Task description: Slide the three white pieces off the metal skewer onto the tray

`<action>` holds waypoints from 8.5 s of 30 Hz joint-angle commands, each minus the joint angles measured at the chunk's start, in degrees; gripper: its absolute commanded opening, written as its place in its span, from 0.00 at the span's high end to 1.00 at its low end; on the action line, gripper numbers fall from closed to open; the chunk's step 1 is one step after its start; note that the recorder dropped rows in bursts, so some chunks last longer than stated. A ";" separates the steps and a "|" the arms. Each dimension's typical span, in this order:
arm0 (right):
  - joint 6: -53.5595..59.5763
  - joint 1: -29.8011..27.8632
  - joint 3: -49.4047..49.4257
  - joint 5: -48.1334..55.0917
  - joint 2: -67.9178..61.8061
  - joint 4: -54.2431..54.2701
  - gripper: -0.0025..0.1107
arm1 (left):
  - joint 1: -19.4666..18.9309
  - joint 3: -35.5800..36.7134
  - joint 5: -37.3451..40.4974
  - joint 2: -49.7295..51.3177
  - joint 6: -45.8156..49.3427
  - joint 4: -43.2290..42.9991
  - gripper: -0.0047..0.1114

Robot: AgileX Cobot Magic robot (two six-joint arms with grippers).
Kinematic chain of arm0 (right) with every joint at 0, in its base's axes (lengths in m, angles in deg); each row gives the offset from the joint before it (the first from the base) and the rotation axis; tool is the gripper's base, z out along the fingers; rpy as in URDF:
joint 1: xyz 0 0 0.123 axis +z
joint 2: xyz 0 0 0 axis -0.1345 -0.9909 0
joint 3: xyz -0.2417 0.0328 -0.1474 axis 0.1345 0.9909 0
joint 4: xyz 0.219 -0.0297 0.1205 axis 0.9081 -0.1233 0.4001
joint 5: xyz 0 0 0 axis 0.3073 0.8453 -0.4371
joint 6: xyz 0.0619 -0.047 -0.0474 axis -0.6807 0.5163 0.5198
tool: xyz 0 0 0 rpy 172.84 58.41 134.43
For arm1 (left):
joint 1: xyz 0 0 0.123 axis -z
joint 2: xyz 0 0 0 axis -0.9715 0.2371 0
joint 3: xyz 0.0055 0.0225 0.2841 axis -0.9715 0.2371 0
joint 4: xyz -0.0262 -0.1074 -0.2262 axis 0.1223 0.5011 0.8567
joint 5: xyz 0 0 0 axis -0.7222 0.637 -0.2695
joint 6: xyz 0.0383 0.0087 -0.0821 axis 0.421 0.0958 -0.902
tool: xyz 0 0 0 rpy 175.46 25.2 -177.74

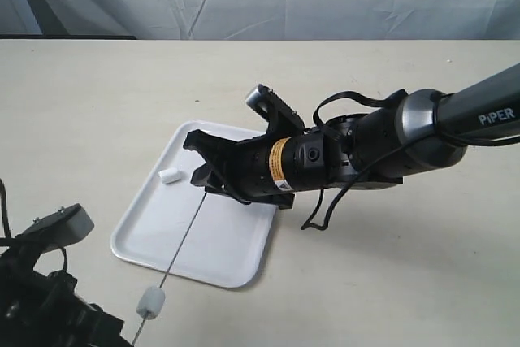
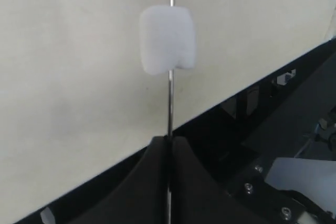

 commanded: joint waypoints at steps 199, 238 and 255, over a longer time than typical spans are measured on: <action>-13.12 -8.34 -1.24 -20.41 29.68 -47.04 0.64 | 0.18 -20.99 -4.73 -9.93 -1.69 -9.85 0.96; 1.86 -5.17 8.80 -2.84 42.41 -47.04 0.98 | 0.18 7.52 -39.84 -39.64 -39.49 -65.49 0.96; 9.80 1.14 26.88 12.55 71.41 -47.01 0.98 | 0.18 7.94 -41.52 -39.03 -40.15 -70.20 0.96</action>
